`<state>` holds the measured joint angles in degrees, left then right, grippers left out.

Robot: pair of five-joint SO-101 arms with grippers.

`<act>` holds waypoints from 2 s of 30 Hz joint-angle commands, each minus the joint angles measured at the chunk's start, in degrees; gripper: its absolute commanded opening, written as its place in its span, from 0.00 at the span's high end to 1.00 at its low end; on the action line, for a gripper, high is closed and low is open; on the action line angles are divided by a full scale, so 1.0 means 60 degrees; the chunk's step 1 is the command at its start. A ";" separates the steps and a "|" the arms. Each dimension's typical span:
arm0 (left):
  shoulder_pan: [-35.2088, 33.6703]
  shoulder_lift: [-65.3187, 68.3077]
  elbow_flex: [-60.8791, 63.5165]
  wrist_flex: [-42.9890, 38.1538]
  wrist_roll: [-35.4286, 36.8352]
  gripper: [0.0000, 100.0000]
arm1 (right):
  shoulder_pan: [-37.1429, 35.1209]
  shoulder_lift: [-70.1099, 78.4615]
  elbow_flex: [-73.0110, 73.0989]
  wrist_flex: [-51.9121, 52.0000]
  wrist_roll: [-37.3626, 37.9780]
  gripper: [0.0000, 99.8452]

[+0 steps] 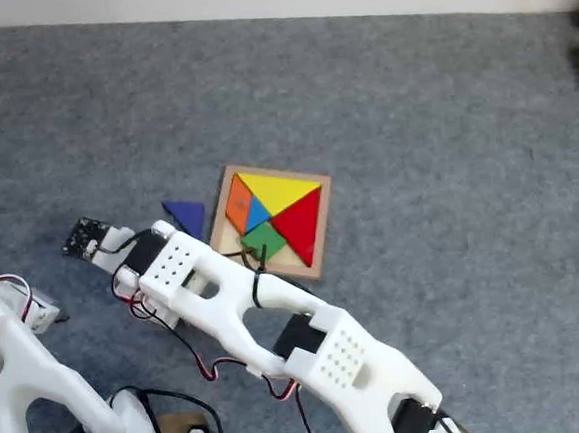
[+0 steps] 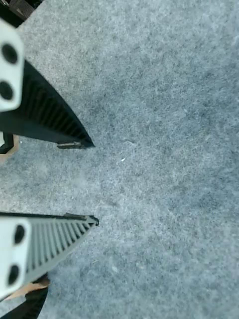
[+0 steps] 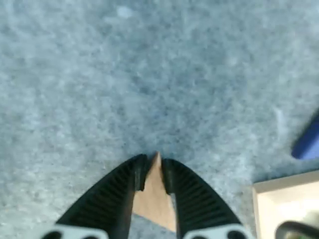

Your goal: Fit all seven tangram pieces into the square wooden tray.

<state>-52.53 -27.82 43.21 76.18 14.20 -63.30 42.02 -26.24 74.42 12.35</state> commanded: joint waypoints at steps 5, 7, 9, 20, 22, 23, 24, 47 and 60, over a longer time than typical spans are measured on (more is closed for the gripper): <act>-0.0125 -0.0227 -0.0462 -0.0103 0.0073 0.78 | 0.0388 -0.0535 -0.0711 0.0388 0.0117 0.99; -0.0125 -0.0227 -0.0462 -0.0103 0.0073 0.78 | 0.0652 -0.0813 -0.0711 0.0549 0.0132 0.99; -0.0125 -0.0227 -0.0462 -0.0103 0.0073 0.78 | 0.0930 -0.1062 -0.0711 0.0564 0.0103 0.99; -0.0125 -0.0227 -0.0462 -0.0103 0.0073 0.78 | 0.2527 -0.1253 -0.0696 0.1927 0.0103 0.99; -0.0125 -0.0227 -0.0462 -0.0088 0.0073 0.78 | 0.2908 -0.1282 -0.0711 0.2190 0.0103 0.99; -0.0125 -0.0227 -0.0462 -0.0088 0.0073 0.78 | 0.3055 -0.1297 -0.0755 0.2322 0.0103 0.99; -0.0125 -0.0227 -0.0462 -0.0088 0.0073 0.78 | 0.3216 -0.1297 -0.0784 0.2469 0.0132 0.99; -0.0095 -0.0242 -0.0476 -0.0088 0.0073 0.78 | 0.6571 -0.8696 0.6982 0.0051 0.1846 0.99; -0.0095 -0.0212 -0.0462 -0.0088 0.0073 0.78 | 0.3260 -0.8711 0.9136 -0.1736 -0.1480 0.79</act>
<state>-52.53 -27.82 43.21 76.18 14.20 -38.68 -11.87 29.76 65.27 8.40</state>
